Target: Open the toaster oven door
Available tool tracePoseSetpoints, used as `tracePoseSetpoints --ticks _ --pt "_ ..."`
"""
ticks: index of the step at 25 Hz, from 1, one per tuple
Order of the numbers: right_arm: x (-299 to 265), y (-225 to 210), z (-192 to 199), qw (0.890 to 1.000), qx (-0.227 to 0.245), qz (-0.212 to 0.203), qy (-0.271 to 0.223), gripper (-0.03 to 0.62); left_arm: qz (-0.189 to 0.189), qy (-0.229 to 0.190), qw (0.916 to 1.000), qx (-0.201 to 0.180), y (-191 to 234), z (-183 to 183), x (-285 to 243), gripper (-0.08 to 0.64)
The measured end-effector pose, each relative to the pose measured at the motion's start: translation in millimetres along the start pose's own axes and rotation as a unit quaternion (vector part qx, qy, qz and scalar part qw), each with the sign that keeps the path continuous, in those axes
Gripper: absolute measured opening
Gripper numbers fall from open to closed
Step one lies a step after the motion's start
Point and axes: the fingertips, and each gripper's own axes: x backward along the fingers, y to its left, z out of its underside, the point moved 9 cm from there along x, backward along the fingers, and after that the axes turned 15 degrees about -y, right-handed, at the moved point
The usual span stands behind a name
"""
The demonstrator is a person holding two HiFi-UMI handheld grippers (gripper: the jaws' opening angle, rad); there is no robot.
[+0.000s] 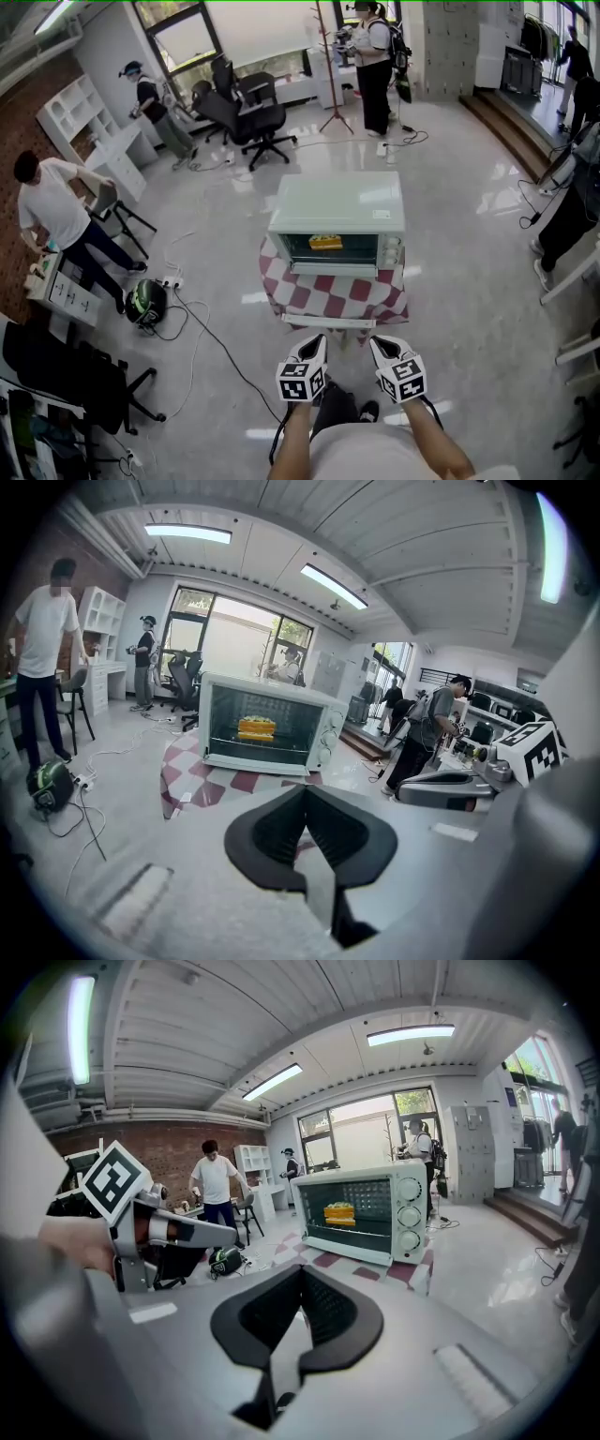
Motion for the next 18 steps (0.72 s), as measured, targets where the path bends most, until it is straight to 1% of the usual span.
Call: tracePoseSetpoints --ticks 9,18 --pt "8.5 0.8 5.6 1.000 0.001 0.005 0.004 0.003 -0.005 -0.002 0.9999 0.010 0.1 8.5 6.5 0.005" --pt "9.4 2.4 4.9 1.000 -0.003 0.004 0.002 0.003 -0.003 -0.003 1.0000 0.009 -2.1 7.0 6.8 0.005"
